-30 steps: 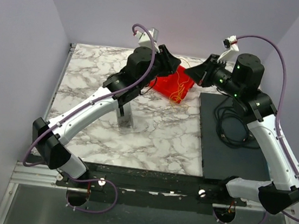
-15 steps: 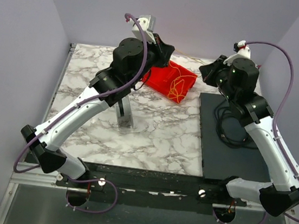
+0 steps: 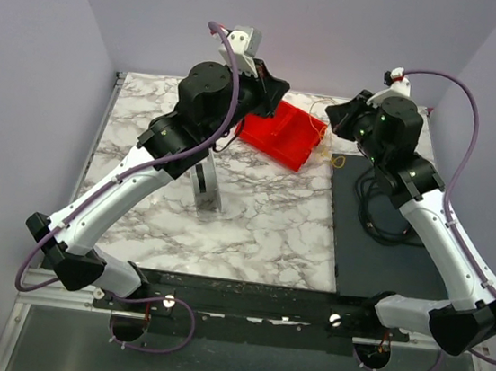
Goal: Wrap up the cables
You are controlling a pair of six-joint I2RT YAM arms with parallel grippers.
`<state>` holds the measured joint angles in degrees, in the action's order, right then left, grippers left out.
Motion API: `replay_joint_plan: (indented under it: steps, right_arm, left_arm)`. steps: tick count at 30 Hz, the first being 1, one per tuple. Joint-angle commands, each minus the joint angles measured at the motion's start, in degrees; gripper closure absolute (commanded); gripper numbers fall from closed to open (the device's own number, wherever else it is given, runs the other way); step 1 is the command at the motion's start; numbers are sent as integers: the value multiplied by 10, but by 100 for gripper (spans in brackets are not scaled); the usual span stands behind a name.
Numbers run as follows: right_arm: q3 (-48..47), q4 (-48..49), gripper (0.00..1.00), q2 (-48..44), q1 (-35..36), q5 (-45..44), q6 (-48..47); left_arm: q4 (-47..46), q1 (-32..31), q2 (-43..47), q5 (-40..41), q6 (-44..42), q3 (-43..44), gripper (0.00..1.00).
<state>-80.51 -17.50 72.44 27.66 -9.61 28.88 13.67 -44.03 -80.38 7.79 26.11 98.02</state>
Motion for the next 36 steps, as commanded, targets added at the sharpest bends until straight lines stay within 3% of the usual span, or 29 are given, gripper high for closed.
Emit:
replay_joint_plan:
  steps: [1, 4, 9, 18, 27, 32, 34, 36]
  right_arm:
    - [-17, 8, 99, 8, -1, 50, -9]
    - [-24, 0, 99, 1, 0, 79, -17]
    - [-32, -12, 99, -8, 0, 125, -17]
    - [-71, -24, 99, 3, 6, 188, -16]
    - [-114, -52, 99, 15, 15, 208, -13]
    - [-112, -54, 99, 14, 17, 211, -7]
    - [-107, -53, 99, 12, 18, 208, -7]
    - [-102, -56, 99, 10, 19, 200, -9]
  left_arm:
    - [29, 2, -2, -8, 9, -5, 86]
    - [13, 19, -8, -52, 37, -30, 71]
    - [5, 20, -17, -78, 51, -51, 59]
    - [-32, 18, -39, -108, 62, -91, 54]
    - [-91, 17, -92, -63, 70, -66, 46]
    - [-134, 17, -113, -40, 86, -58, 50]
    - [-148, 15, -116, -6, 95, -60, 61]
    - [-144, 15, -118, 34, 96, -55, 80]
